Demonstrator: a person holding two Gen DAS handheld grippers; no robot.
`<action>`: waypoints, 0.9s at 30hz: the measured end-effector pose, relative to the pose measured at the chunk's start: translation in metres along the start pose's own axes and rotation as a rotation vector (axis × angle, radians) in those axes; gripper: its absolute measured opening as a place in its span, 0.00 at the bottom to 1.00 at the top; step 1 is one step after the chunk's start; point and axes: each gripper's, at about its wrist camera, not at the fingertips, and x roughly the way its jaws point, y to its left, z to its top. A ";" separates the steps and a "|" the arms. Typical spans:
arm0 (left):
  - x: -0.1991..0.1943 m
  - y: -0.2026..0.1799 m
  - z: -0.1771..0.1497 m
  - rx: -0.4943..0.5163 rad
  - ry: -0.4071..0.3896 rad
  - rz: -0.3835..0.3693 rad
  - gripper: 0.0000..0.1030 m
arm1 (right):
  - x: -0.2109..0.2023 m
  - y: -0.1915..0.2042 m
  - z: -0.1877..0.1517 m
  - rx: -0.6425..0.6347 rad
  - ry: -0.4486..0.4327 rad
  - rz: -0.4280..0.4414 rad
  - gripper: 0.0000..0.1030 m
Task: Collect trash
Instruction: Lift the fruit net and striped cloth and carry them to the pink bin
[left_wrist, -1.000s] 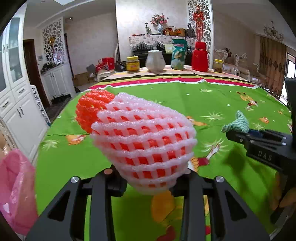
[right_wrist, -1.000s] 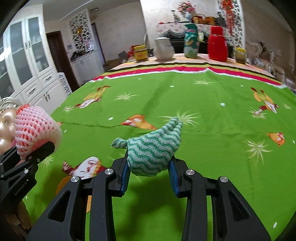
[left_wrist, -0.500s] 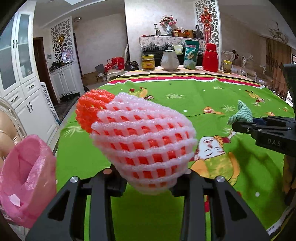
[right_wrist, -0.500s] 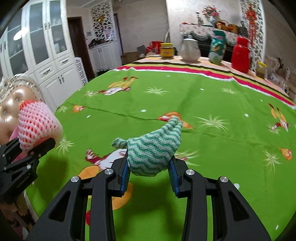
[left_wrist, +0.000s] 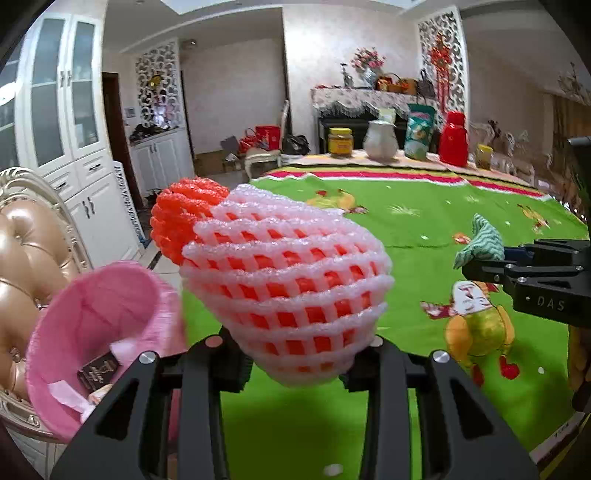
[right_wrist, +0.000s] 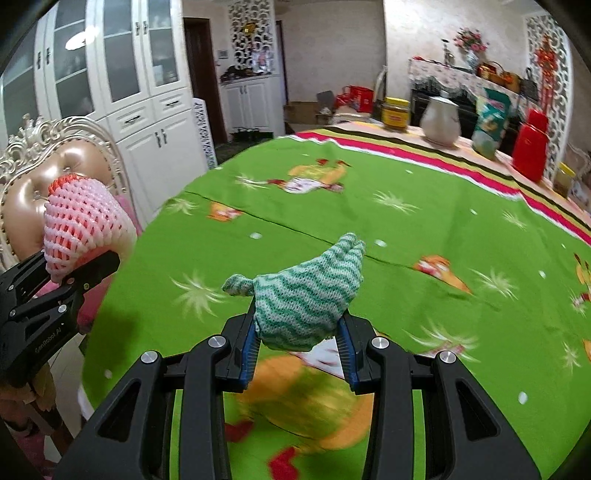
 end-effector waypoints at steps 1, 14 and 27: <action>-0.003 0.007 -0.001 -0.004 -0.006 0.007 0.34 | 0.002 0.007 0.003 -0.008 -0.002 0.011 0.36; -0.041 0.105 -0.019 -0.112 -0.043 0.117 0.34 | 0.028 0.105 0.036 -0.138 -0.006 0.151 0.36; -0.050 0.221 -0.041 -0.282 0.030 0.207 0.35 | 0.048 0.222 0.073 -0.289 -0.046 0.288 0.40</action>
